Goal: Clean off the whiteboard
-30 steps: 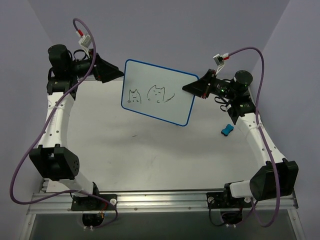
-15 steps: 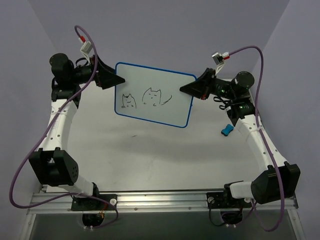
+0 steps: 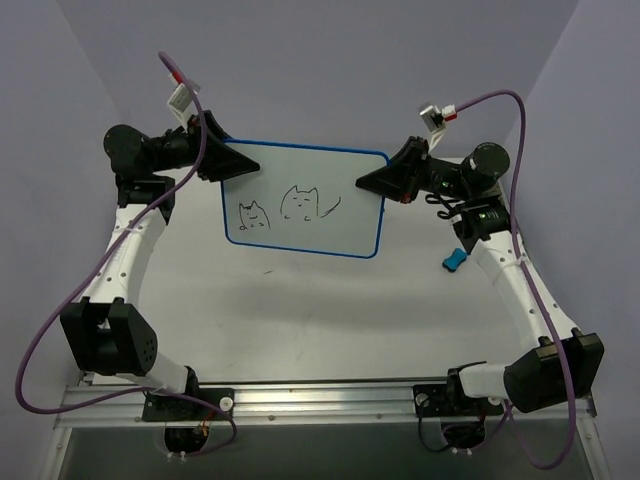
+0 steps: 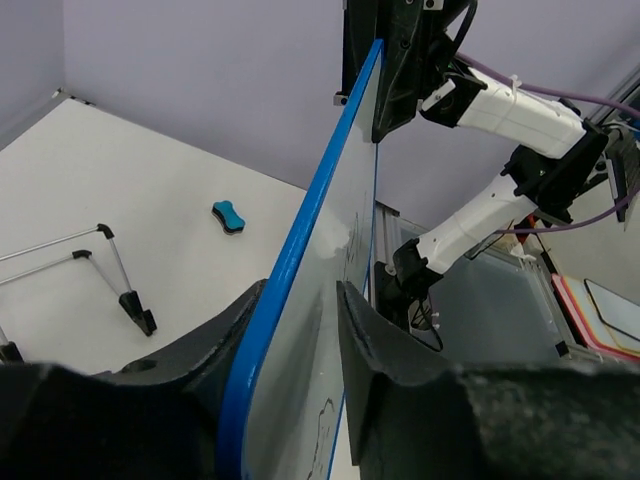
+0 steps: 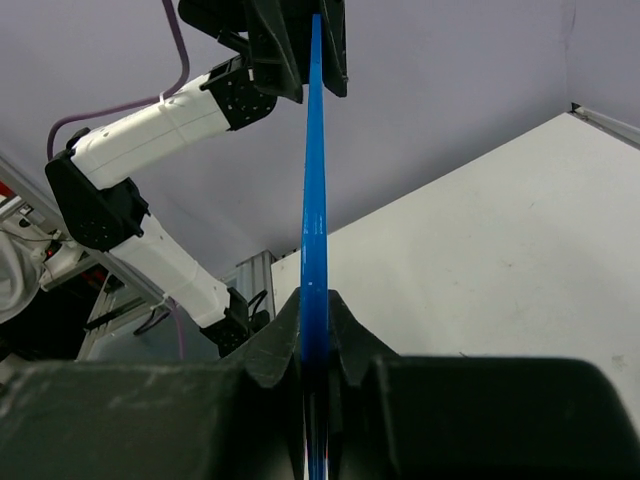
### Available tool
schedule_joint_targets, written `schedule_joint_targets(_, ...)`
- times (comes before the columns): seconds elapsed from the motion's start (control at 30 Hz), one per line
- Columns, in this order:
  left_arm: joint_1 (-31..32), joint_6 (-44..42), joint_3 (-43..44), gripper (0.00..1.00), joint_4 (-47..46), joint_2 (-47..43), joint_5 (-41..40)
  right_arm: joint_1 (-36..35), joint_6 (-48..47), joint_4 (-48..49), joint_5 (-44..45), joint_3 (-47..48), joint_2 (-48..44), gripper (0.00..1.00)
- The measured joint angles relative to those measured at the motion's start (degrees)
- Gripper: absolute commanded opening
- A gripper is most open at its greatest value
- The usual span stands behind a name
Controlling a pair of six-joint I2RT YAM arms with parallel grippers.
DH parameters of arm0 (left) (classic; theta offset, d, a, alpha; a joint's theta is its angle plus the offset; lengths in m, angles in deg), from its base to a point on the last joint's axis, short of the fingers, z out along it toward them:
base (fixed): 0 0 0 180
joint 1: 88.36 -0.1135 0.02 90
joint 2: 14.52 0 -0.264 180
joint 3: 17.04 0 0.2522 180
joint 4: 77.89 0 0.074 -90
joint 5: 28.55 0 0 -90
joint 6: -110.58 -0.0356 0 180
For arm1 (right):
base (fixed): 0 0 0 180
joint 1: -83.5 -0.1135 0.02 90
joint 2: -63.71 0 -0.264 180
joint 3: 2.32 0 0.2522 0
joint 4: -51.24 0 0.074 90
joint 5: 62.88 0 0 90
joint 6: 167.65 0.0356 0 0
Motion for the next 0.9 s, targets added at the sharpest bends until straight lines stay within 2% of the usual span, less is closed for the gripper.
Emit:
schedule_joint_targets(0.03, -0.02, 1.11, -0.39, 0.27, -1.62, 0.0, 0.07, 0.0, -0.15, 0.0, -0.26, 0.0, -0.17, 0.0)
schedule_joint_targets(0.1, -0.07, 3.89, -0.81, 0.16, -4.0, 0.02, 0.57, 0.0, -0.94, -0.28, -0.87, 0.11, -0.57, 0.0)
schedule_joint_targets(0.13, -0.07, 5.07, -0.83, 0.03, -4.98, 0.02, 1.29, 0.11, -1.31, -0.59, -1.2, 0.33, -0.63, 0.0)
schedule_joint_targets(0.33, 0.57, 10.05, -0.83, 0.02, -9.29, -0.63, 2.75, 1.53, -2.58, -1.25, -3.08, 0.59, -0.59, 0.0)
schedule_joint_targets(0.43, 0.72, 10.36, -0.83, 0.02, -9.66, -0.63, 2.54, 1.97, -2.58, -1.25, -3.41, 0.61, -0.5, 0.09)
schedule_joint_targets(0.47, 0.81, 10.47, -0.83, 0.02, -9.68, -0.63, 2.4, 2.05, -2.56, -1.22, -3.23, 0.63, -0.48, 0.14)
schedule_joint_targets(0.5, 0.87, 10.69, -0.83, 0.02, -9.75, -0.63, 2.23, 2.16, -2.49, -1.25, -2.95, 0.63, -0.39, 0.29)
schedule_joint_targets(0.53, 0.92, 10.88, -0.83, 0.02, -10.05, -0.66, 1.99, 2.43, -2.51, -1.44, -2.19, 0.63, -0.24, 0.33)
schedule_joint_targets(0.57, 0.76, 10.78, -0.83, 0.02, -10.21, -0.68, 1.92, 3.02, -2.56, -1.27, -1.62, 0.66, -0.09, 0.44)
schedule_joint_targets(0.6, 0.33, 10.8, -0.94, 0.02, -10.23, -0.68, 1.62, 3.78, -2.49, -1.18, -0.98, 0.7, -0.02, 0.5)
schedule_joint_targets(0.73, -1.2, 9.86, -1.22, 0.02, -7.5, -0.68, -1.05, 6.58, -4.33, -2.43, 2.12, 1.07, 0.0, 0.59)
schedule_joint_targets(0.83, -1.79, 7.89, -1.27, 0.02, -3.58, -0.74, -3.76, 7.69, -9.05, -9.75, 6.1, 3.43, 0.46, 0.71)
schedule_joint_targets(0.87, -1.86, 7.06, -1.27, 0.02, -2.36, -0.74, -4.37, 7.67, -10.84, -13.11, 8.44, 4.72, 0.72, 0.83)
schedule_joint_targets(0.9, -1.92, 5.92, -1.27, 0.02, -0.31, -0.76, -5.25, 7.72, -12.72, -16.44, 10.91, 6.12, 1.01, 0.9)
